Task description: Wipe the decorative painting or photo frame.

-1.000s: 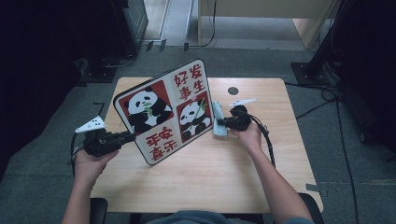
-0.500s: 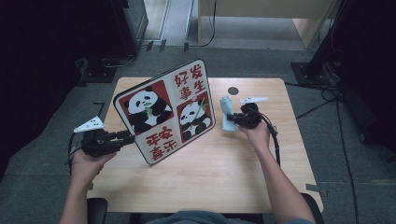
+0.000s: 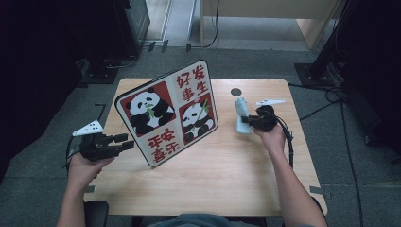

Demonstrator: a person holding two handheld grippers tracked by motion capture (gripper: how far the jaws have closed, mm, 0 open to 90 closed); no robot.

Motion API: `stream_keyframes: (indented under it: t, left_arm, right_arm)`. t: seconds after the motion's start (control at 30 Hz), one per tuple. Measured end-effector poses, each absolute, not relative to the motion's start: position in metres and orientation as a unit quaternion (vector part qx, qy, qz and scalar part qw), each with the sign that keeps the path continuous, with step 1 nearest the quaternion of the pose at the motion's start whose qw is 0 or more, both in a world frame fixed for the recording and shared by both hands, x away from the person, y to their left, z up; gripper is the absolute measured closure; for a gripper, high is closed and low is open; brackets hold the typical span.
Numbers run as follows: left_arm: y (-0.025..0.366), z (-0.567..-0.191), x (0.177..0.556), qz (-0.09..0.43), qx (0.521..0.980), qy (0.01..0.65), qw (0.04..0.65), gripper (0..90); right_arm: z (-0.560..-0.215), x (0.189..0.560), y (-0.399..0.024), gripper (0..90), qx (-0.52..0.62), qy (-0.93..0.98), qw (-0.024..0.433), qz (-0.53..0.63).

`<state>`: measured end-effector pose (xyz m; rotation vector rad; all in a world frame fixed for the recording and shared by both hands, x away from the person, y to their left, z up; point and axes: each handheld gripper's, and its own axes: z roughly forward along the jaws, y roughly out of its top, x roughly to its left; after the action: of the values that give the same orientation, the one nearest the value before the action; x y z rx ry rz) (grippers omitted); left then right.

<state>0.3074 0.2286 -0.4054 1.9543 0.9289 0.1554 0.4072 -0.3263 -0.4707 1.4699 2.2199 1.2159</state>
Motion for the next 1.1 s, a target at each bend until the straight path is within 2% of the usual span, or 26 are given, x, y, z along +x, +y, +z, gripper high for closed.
stream_keyframes:
  t: [0.4, 0.77, 1.1]
  left_arm:
    - [0.236, -0.417, 0.313, 0.069, 0.801, 0.389, 0.451, 46.6]
    - [0.238, -0.425, 0.317, 0.068, 0.802, 0.399, 0.44, 43.7]
    - [0.239, -0.429, 0.322, 0.066, 0.799, 0.409, 0.436, 40.1]
  right_arm:
    - [-0.478, 0.4, -0.358, 80.7, 0.524, 0.74, 0.124, 0.404]
    - [-0.494, 0.407, -0.375, 79.7, 0.554, 0.73, 0.119, 0.382]
    - [-0.499, 0.411, -0.374, 68.2, 0.566, 0.723, 0.105, 0.382]
